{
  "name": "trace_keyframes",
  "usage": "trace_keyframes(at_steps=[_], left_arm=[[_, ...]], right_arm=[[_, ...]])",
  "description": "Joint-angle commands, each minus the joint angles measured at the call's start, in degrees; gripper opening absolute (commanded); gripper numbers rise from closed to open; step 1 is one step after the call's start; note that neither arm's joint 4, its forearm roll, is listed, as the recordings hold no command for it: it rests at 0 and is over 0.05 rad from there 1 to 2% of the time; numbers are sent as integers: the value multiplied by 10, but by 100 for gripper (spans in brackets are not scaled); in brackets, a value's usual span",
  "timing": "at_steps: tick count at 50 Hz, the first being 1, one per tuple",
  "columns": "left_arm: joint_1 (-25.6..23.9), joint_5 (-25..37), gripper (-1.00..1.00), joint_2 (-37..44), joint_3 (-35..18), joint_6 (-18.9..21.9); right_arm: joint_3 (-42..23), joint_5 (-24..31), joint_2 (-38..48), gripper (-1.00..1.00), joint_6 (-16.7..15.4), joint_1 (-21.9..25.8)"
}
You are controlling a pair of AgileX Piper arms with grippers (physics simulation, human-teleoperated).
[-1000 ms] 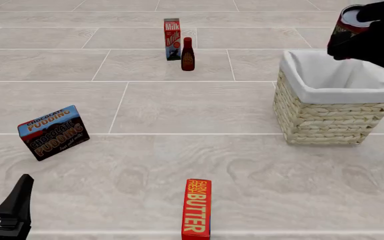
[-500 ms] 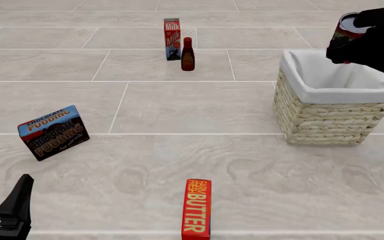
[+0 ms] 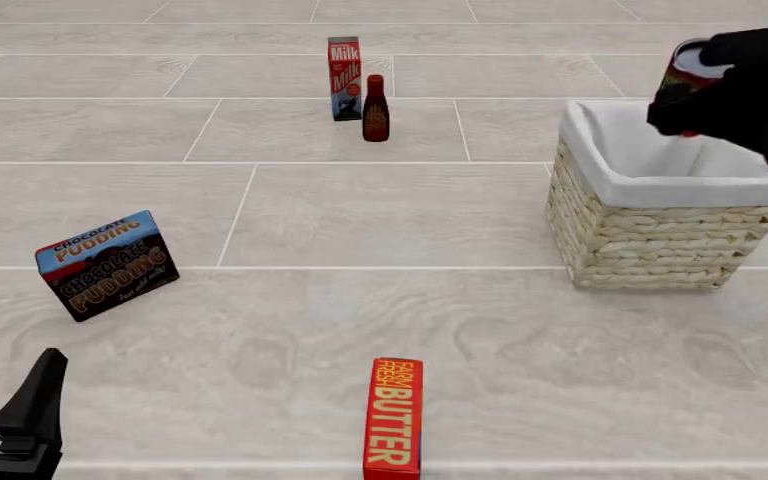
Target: Pick the tomato sauce and place it in the basket.
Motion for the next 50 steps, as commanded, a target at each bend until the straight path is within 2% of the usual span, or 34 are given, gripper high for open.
trace_keyframes(at_steps=[1,50], left_arm=[[0,0,100,0,0,0],[0,0,100,0,0,0]], right_arm=[[3,-9,11,-100,17,1],[-19,-10,60,-100,11,-10]])
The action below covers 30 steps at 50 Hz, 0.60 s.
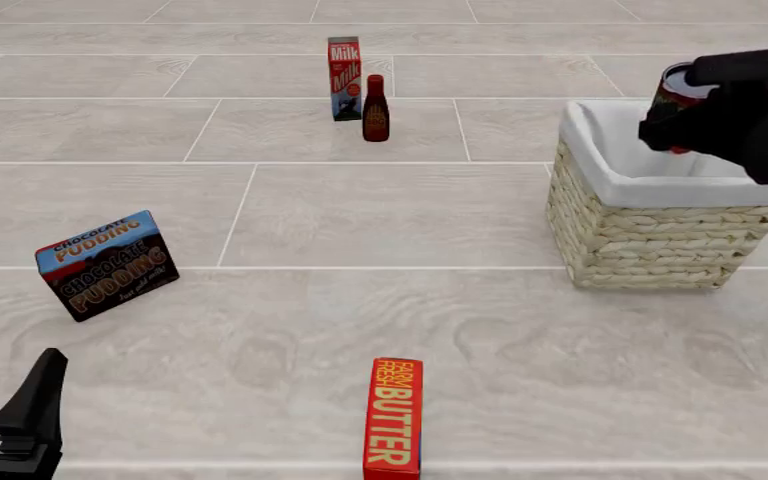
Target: Pick the tomato sauce and place it in the basket.
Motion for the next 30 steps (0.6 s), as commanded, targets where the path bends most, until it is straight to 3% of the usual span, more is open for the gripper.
trace_keyframes(at_steps=[1,30], left_arm=[[0,0,100,0,0,0],[0,0,100,0,0,0]], right_arm=[[-10,1,12,-100,10,-2],[-40,12,46,-100,9,-8]])
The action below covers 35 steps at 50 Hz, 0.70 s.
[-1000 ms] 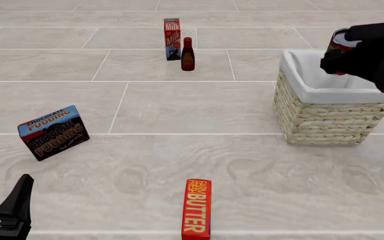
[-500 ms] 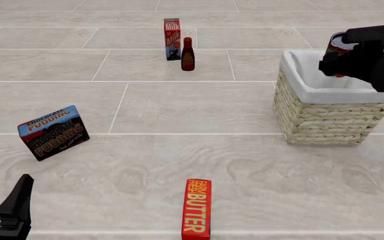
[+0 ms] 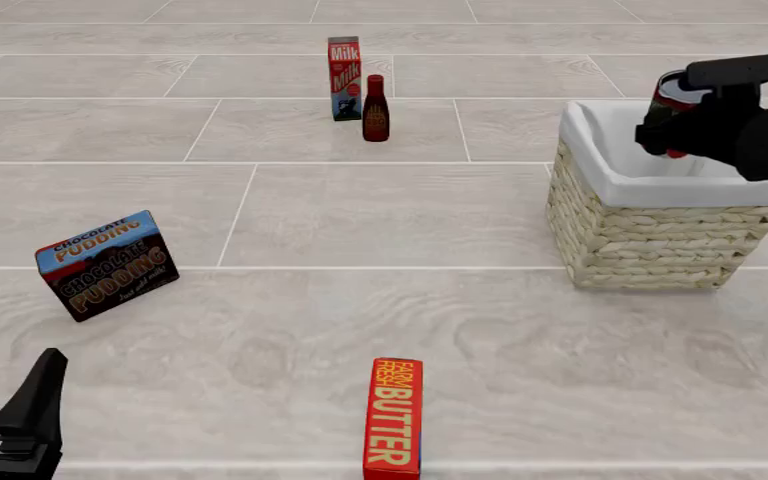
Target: Pick the tomato sauce and place it in the basket.
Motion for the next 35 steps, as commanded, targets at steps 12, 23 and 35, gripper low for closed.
trace_keyframes(at_steps=[12,23,35], left_arm=[[0,0,100,0,0,0],[0,0,100,0,0,0],[0,0,100,0,0,0]], right_arm=[[-19,5,25,-100,11,-7],[-27,4,38,-100,10,-9],[-42,9,54,-100,7,-10]])
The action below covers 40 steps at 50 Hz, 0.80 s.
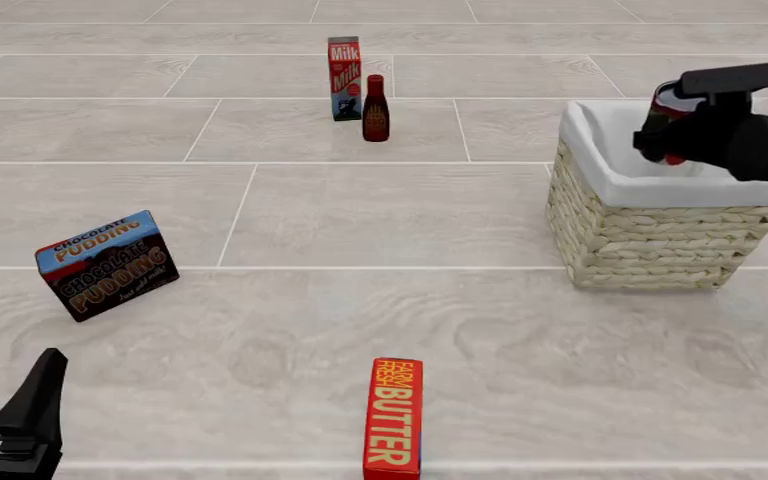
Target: Pick the tomato sauce and place it in the basket.
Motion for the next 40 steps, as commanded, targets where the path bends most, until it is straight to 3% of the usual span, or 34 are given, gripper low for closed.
trace_keyframes(at_steps=[1,40], left_arm=[[0,0,100,0,0,0],[0,0,100,0,0,0]], right_arm=[[-15,2,14,-100,9,-1],[-62,15,60,-100,7,-5]])
